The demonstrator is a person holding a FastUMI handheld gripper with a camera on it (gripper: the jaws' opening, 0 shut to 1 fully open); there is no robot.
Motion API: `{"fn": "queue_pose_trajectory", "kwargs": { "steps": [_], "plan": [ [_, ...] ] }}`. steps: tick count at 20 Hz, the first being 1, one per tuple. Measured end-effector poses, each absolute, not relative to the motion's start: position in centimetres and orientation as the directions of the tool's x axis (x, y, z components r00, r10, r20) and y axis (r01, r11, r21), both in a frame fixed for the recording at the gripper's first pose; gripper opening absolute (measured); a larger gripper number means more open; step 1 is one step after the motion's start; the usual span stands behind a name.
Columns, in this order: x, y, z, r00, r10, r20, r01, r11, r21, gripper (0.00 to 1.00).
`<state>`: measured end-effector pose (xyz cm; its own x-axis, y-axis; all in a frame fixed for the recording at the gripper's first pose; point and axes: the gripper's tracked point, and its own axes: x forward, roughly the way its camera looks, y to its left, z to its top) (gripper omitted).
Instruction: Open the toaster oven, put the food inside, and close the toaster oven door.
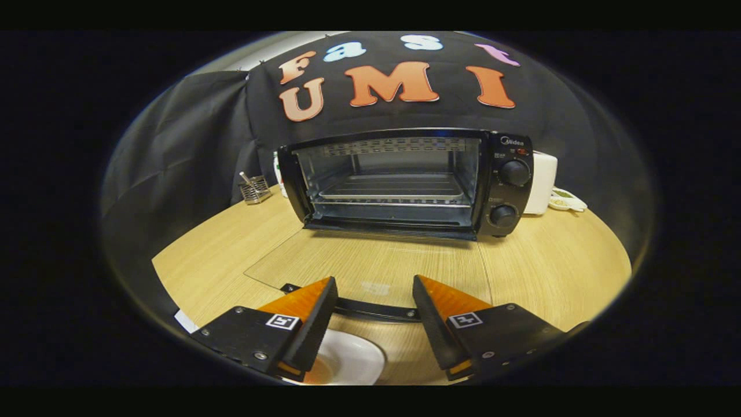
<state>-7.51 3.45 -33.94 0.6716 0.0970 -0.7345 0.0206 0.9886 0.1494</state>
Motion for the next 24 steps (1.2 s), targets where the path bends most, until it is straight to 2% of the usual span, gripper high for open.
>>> {"fn": "queue_pose_trajectory", "kwargs": {
  "steps": [3, 8, 16, 24],
  "plan": [
    [-8.0, 2.9, -33.5, 0.666, 0.097, -0.74, 0.025, 0.988, 0.152, 0.79],
    [-10.3, 3.5, -31.9, 0.653, 0.152, -0.742, -0.003, 0.98, 0.198, 0.89],
    [-17.2, 7.1, -29.4, 0.588, 0.323, -0.741, -0.138, 0.943, 0.302, 0.88],
    [-20.5, 10.0, -30.8, 0.512, 0.382, -0.769, -0.209, 0.924, 0.32, 0.89]
  ]
}}
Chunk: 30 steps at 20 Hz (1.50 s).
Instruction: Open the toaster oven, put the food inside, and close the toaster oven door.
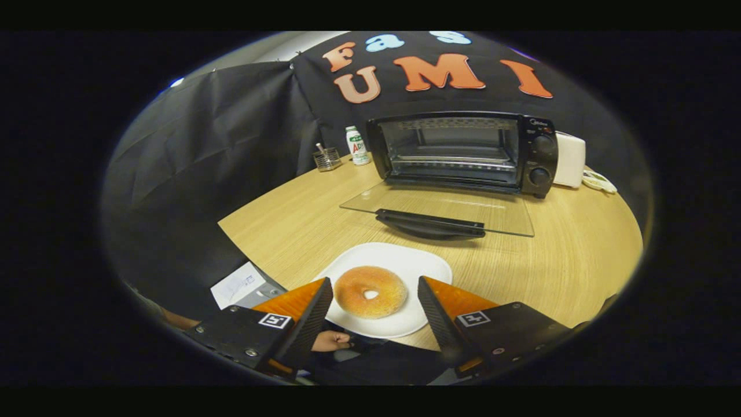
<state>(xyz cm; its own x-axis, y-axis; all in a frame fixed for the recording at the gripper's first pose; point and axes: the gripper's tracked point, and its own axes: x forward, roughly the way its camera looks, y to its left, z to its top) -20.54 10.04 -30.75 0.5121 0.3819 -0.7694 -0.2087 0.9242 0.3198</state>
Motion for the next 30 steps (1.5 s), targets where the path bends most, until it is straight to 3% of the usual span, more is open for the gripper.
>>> {"fn": "queue_pose_trajectory", "kwargs": {
  "steps": [12, 15, 21, 30],
  "plan": [
    [-20.7, 10.7, -32.8, 0.474, 0.333, -0.815, -0.194, 0.942, 0.272, 0.87],
    [-20.3, 10.7, -32.6, 0.488, 0.318, -0.813, -0.176, 0.948, 0.266, 0.72],
    [-17.0, 10.5, -29.9, 0.582, 0.341, -0.738, -0.034, 0.917, 0.397, 0.61],
    [-10.1, 7.7, -28.4, 0.696, 0.258, -0.67, 0.248, 0.789, 0.562, 0.6]
  ]
}}
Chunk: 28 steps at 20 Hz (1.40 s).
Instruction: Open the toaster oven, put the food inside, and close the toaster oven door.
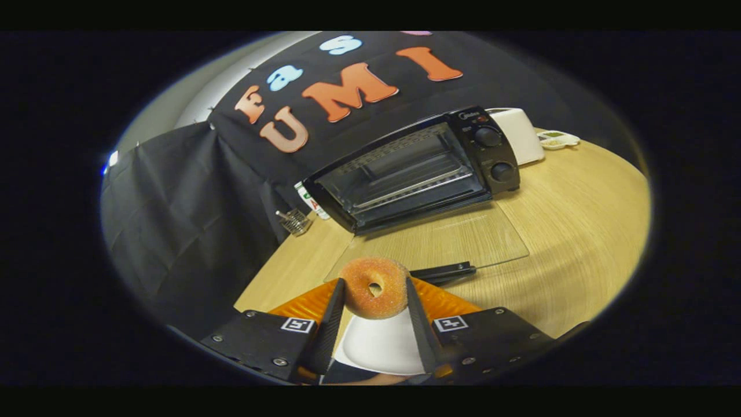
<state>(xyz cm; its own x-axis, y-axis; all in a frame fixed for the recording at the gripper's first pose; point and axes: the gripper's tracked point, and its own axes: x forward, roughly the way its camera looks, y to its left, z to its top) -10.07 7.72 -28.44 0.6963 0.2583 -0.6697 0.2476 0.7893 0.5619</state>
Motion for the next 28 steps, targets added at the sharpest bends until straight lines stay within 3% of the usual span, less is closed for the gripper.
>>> {"fn": "queue_pose_trajectory", "kwargs": {
  "steps": [6, 12, 20, 28],
  "plan": [
    [-4.1, 7.4, -27.4, 0.759, 0.229, -0.609, 0.331, 0.67, 0.664, 0.6],
    [1.7, 5.4, -29.2, 0.765, 0.164, -0.623, 0.441, 0.571, 0.692, 0.6],
    [7.3, 1.2, -32.2, 0.757, -0.019, -0.654, 0.494, 0.672, 0.552, 0.6],
    [11.0, 2.2, -34.4, 0.755, -0.032, -0.655, 0.474, 0.716, 0.512, 0.6]
  ]
}}
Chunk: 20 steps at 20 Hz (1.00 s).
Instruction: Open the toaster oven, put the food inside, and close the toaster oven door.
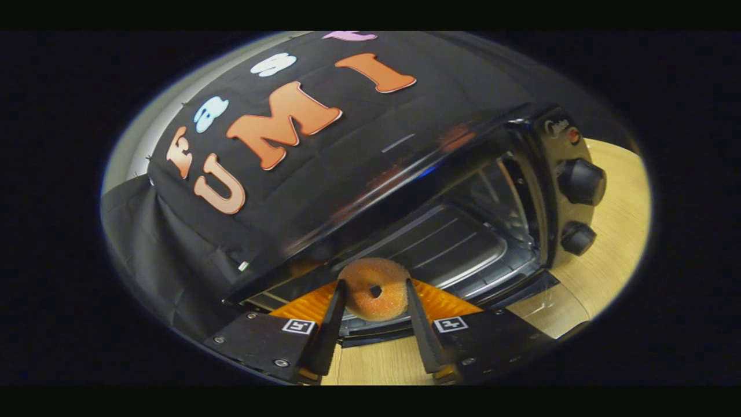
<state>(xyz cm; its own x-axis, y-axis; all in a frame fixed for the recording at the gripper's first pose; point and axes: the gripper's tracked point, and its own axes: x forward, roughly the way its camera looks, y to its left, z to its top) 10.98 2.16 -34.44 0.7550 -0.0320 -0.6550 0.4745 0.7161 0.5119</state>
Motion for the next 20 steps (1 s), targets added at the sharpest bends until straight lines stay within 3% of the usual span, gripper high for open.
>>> {"fn": "queue_pose_trajectory", "kwargs": {
  "steps": [4, 9, 16, 20],
  "plan": [
    [11.8, 1.0, -34.3, 0.767, -0.106, -0.632, 0.453, 0.787, 0.418, 0.67],
    [10.3, 1.2, -33.8, 0.78, -0.114, -0.615, 0.307, 0.926, 0.218, 0.85],
    [4.7, 3.1, -29.6, 0.787, -0.04, -0.616, 0.181, 0.969, 0.169, 0.87],
    [-0.9, 4.5, -29.2, 0.776, 0.035, -0.63, 0.168, 0.951, 0.26, 0.86]
  ]
}}
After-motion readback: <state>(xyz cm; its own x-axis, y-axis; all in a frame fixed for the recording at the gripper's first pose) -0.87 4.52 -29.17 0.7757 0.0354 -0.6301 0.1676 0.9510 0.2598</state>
